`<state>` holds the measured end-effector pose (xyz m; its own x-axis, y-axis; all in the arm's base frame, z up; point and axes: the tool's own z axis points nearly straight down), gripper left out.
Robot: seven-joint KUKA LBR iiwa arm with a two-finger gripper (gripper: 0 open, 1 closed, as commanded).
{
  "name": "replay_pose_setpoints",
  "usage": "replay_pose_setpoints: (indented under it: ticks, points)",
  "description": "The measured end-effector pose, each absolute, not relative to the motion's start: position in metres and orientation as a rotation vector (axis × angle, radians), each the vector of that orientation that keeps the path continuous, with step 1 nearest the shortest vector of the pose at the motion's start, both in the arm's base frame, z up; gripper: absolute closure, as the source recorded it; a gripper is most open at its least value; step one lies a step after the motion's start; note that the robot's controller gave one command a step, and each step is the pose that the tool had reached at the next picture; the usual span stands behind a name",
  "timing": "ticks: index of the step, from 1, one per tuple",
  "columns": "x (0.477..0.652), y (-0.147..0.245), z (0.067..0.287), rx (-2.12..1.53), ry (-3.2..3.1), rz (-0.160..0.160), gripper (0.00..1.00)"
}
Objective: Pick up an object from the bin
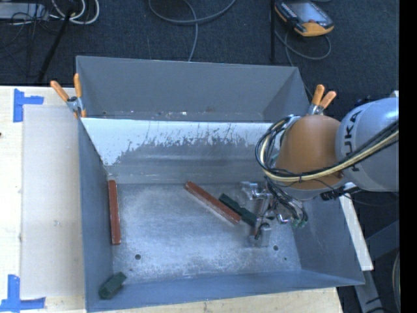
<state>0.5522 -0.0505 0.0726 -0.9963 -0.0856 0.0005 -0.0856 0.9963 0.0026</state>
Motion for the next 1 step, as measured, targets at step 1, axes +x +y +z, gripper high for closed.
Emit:
replay_pose_setpoints:
  ticks: [1]
  points:
    - [0.5541, -0.0513, 0.0748, 0.130, -3.145, -0.003, 1.00]
